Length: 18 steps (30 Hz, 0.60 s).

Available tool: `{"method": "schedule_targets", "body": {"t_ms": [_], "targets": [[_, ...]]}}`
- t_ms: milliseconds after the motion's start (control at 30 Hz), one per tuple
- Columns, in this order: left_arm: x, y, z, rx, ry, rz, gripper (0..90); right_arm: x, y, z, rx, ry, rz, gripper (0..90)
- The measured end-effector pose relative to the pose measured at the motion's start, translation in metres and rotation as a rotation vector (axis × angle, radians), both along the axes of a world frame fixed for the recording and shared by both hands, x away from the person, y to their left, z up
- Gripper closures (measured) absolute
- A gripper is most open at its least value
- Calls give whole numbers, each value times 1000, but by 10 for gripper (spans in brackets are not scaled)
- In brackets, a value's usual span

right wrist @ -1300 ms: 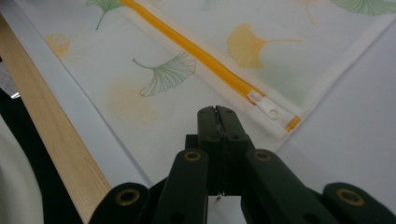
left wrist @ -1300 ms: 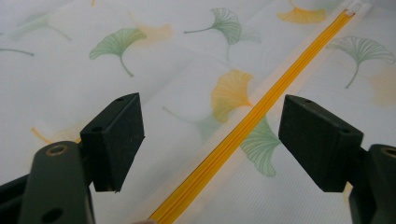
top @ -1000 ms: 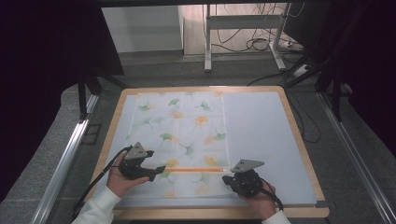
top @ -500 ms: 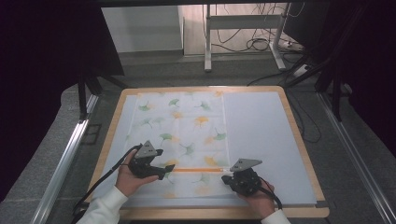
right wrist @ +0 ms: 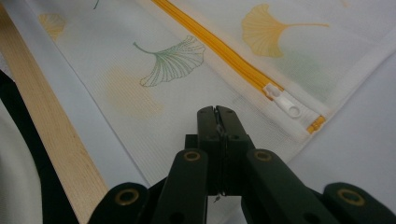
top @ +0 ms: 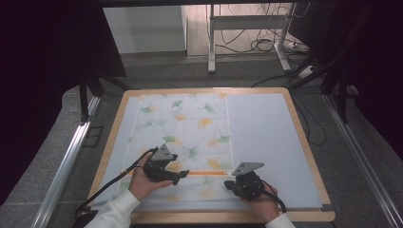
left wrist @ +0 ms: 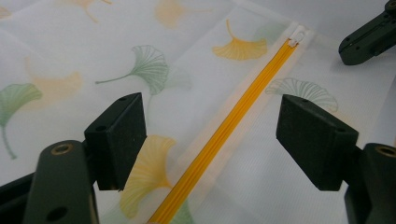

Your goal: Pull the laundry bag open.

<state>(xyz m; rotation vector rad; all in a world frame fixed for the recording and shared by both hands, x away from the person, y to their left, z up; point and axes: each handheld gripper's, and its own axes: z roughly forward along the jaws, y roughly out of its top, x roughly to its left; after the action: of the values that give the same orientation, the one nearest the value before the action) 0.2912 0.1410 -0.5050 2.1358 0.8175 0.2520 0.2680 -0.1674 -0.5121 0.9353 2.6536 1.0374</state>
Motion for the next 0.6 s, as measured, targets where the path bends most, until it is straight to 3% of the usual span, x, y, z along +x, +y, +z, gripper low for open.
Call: {"method": "schedule_targets", "body": {"t_ms": [200,267,600], "targets": [[2,-14,-1,4,39,-17,257,0,-1,1,3,-3,-5,885],[3,-16,0,-14,59,-27,260,-1,-2,1,2,-3,-5,885],[8,-27,-2,7,82,-70,251,-3,-3,3,7,-2,-8,884]]}}
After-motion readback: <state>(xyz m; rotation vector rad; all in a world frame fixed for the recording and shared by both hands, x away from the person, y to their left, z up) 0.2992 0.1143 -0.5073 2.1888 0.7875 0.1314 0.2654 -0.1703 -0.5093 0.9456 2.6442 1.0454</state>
